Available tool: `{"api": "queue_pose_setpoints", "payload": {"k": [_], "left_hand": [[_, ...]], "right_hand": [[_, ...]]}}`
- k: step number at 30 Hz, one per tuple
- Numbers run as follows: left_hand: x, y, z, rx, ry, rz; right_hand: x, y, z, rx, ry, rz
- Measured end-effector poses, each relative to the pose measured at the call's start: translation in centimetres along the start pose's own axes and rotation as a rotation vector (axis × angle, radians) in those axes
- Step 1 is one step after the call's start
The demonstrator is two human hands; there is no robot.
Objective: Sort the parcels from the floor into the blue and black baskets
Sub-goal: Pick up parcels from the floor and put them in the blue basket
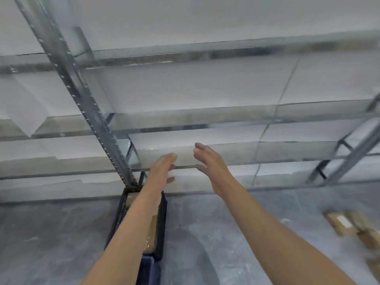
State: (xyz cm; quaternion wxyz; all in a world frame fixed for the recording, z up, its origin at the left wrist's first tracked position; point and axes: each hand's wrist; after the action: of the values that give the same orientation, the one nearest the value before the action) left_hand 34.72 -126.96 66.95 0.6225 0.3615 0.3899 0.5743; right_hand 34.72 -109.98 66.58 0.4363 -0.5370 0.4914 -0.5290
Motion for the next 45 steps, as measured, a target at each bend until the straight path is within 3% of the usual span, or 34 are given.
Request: {"api": "queue_pose_setpoints", "payload": {"k": [9, 17, 31, 45], "left_hand": [[20.8, 1.1, -0.5, -0.013, -0.226, -0.129], [35.2, 0.4, 2.3, -0.024, -0.52, -0.292], [55.1, -2.8, 0.1, -0.069, -0.916, -0.56], [69.3, -4.3, -3.7, -0.101, -1.19, -0.736]], "right_hand": [[-19.8, -1.9, 4.5, -0.019, 0.323, 0.002], [-32.0, -2.2, 10.5, -0.021, 0.6, -0.023], [-46.3, -0.1, 14.7, 0.037, 1.035, -0.061], [-55.6, 1.2, 14.5, 0.096, 1.324, -0.085]]}}
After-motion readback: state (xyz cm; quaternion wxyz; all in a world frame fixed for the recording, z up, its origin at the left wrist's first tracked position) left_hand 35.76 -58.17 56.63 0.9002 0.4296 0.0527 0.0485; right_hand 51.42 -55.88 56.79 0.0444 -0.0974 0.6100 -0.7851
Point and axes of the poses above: each hand's wrist, its own z-axis away from the middle knuckle, its own x-axis out of the palm, y = z × x, and after that the axes turned 13 degrees about -x, right-handed
